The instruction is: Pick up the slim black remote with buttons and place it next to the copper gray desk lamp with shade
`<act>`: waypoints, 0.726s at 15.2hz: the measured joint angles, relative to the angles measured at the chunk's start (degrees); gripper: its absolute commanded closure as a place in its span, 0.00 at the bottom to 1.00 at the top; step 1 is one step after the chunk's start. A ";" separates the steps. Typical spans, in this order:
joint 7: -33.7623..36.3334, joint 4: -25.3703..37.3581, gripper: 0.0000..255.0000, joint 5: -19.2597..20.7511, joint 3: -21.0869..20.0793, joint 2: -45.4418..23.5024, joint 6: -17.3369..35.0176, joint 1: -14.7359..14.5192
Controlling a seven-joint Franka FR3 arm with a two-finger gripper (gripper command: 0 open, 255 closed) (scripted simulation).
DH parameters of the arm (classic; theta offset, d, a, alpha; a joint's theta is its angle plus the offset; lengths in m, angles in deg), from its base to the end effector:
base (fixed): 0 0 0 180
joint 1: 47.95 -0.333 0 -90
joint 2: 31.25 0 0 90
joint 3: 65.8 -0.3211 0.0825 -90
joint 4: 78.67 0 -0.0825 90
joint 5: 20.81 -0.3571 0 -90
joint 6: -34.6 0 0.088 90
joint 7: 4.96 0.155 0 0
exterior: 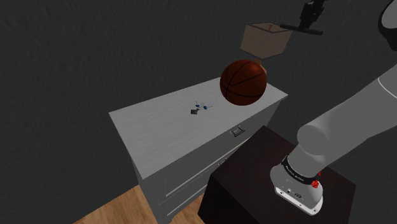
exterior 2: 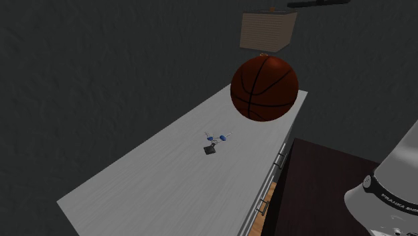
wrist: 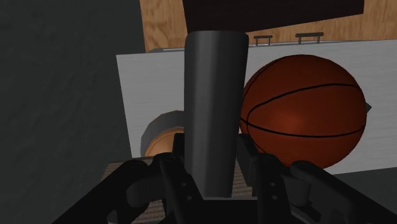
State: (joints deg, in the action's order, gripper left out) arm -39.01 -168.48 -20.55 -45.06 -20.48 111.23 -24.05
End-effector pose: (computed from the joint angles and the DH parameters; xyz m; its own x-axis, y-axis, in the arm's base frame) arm 0.3006 -0.3236 0.6482 0.9842 -0.1768 -0.0101 -0.1770 -0.9808 -0.0813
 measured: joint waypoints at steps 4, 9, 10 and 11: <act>0.43 -5.26 1.00 0.51 -0.35 1.79 3.65 -0.01; 0.55 -10.40 1.00 0.91 -0.49 3.14 7.57 0.09; 0.62 -11.14 1.00 0.94 -0.52 3.25 8.21 0.09; 0.63 -12.67 1.00 1.09 -0.54 3.70 9.29 0.15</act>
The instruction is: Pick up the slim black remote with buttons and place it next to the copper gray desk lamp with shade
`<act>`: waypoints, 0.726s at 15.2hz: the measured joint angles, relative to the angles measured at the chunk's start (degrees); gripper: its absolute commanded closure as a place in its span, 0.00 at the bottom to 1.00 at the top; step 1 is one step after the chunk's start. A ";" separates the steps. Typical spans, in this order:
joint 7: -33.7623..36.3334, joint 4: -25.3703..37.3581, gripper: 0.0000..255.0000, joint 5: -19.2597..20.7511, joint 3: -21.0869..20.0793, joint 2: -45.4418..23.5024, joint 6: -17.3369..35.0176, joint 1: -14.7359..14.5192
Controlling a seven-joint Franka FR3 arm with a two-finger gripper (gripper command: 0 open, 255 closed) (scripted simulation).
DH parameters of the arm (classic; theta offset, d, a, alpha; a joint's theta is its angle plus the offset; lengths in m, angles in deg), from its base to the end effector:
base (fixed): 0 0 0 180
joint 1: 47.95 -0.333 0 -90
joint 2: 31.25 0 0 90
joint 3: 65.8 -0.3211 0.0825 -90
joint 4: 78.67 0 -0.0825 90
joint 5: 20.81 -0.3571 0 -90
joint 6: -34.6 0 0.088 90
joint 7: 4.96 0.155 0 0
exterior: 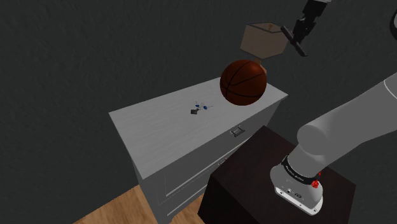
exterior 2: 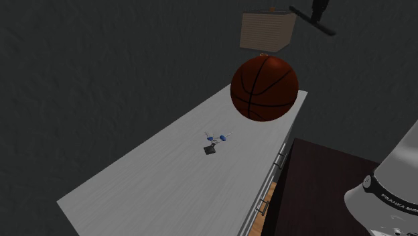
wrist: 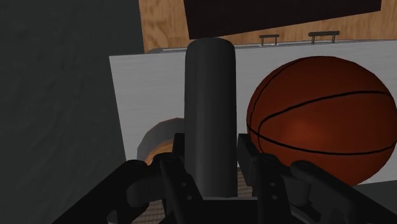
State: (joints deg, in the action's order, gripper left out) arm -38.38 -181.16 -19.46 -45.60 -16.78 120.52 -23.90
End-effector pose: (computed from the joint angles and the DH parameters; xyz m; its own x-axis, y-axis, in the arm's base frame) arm 0.3001 -0.3228 0.5934 0.9843 -0.1763 -0.0084 -0.1764 -0.9810 -0.0808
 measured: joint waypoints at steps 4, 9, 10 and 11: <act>0.01 -3.57 1.00 0.24 0.02 0.66 2.89 0.12; -0.07 -8.13 1.00 0.51 0.14 1.29 6.78 0.29; -0.02 -9.11 1.00 0.55 0.13 1.40 7.66 0.30; 0.05 -10.17 1.00 0.64 0.09 1.73 8.40 0.33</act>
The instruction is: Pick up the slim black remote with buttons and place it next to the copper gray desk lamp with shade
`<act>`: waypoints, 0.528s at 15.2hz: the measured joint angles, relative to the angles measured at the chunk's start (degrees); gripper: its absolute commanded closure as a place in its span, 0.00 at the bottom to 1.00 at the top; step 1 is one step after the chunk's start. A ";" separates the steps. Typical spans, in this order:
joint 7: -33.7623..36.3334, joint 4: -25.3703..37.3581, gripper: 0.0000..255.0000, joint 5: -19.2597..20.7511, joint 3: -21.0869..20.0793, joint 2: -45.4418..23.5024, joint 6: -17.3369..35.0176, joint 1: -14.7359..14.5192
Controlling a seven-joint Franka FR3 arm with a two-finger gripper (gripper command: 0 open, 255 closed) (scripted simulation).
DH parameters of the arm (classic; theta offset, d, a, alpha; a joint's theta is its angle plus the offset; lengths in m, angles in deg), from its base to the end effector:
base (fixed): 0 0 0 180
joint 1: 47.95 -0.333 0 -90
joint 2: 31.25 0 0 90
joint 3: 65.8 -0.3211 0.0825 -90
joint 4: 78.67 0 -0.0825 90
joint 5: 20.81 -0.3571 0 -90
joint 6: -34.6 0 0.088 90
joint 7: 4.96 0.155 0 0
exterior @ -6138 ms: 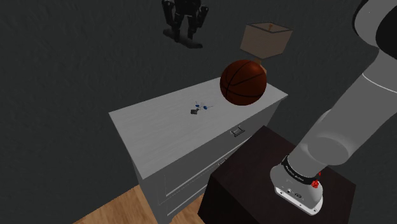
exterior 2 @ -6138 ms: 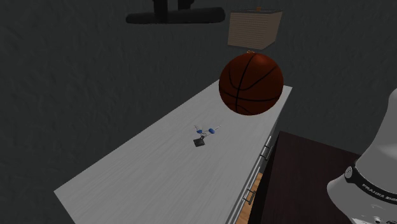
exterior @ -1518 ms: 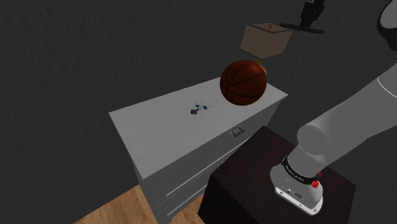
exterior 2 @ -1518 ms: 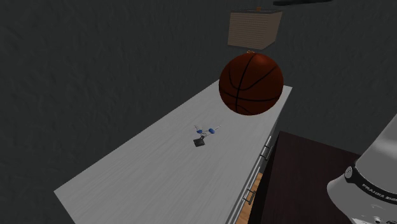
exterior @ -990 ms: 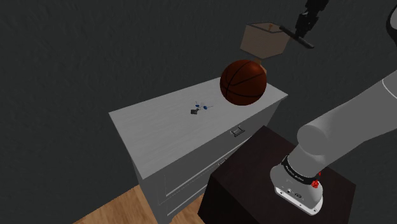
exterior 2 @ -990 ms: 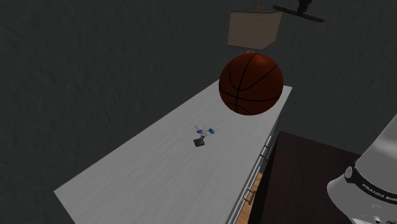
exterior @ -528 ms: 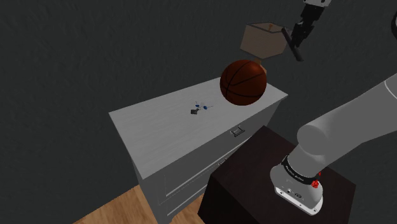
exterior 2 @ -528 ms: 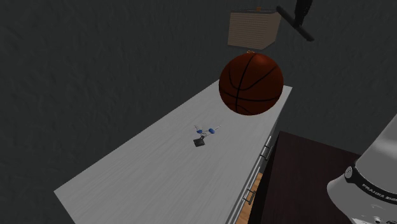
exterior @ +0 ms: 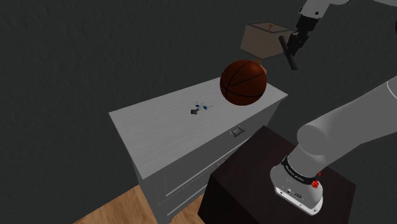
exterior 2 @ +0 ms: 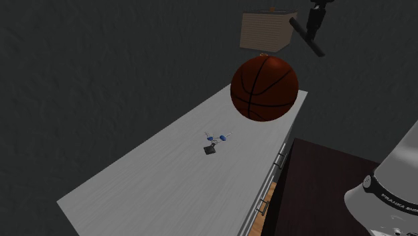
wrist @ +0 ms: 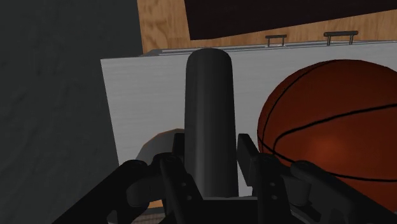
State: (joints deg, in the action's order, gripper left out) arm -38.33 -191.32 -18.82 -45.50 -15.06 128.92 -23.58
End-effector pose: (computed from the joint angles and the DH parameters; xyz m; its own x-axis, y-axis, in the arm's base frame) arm 0.2991 -0.3231 0.5393 0.9842 -0.1767 -0.0104 -0.1770 -0.9808 -0.0816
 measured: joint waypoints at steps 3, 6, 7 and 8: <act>-0.17 -2.30 1.00 0.01 0.18 -0.16 2.45 0.07; -0.23 -4.67 1.00 0.11 0.27 -0.02 4.68 0.15; -0.25 -5.32 1.00 0.10 0.30 -0.06 5.38 0.16; -0.16 -6.43 1.00 0.20 0.26 0.22 6.22 0.19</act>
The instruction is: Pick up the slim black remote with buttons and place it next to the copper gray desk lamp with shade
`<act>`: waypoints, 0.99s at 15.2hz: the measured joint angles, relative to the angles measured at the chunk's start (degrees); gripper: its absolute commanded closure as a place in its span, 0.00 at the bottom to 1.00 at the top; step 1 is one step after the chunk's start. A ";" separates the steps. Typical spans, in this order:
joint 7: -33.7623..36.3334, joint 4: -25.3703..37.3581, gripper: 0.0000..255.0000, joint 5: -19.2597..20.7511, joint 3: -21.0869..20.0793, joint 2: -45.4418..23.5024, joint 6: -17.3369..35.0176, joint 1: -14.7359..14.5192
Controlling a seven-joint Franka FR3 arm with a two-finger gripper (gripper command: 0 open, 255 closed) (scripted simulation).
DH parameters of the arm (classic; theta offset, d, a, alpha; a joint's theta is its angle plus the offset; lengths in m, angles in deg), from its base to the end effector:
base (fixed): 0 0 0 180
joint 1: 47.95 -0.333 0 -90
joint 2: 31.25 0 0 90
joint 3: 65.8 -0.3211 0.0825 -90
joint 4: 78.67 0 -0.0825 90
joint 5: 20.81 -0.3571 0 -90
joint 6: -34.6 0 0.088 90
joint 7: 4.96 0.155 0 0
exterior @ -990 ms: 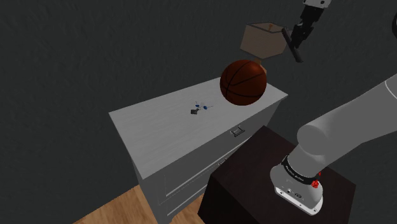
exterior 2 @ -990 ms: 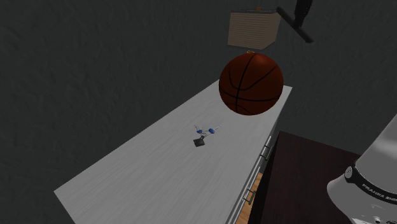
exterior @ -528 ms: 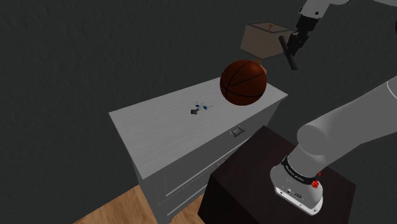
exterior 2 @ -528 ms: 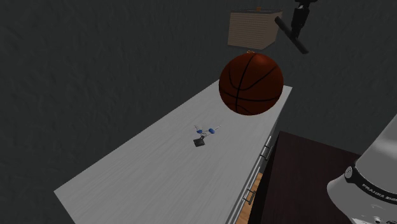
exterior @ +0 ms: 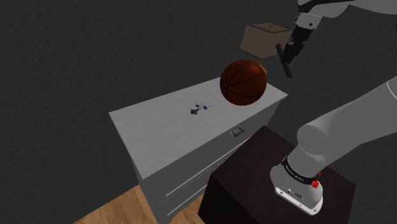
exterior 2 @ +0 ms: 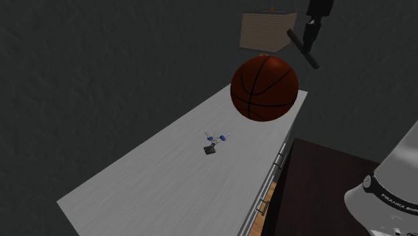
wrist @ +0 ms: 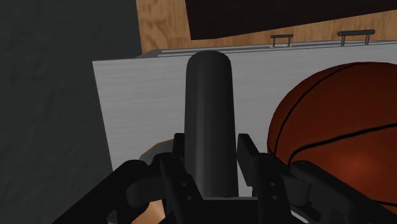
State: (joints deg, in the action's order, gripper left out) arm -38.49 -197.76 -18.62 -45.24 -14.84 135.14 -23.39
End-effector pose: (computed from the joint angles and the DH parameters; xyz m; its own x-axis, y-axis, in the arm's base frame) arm 0.2994 -0.3232 0.4994 0.9842 -0.1767 -0.0105 -0.1770 -0.9808 -0.0816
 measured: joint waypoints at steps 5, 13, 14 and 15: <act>-0.18 -3.30 1.00 -0.03 0.22 -0.38 3.66 0.05; -0.91 -8.19 1.00 -0.26 0.84 -1.78 9.87 0.18; -0.93 -8.83 1.00 -0.33 0.87 -2.00 10.72 0.16; -1.00 -9.60 1.00 -0.34 0.93 -2.14 11.62 0.17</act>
State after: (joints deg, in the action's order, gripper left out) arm -39.49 -207.35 -18.96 -44.31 -16.97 146.76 -23.22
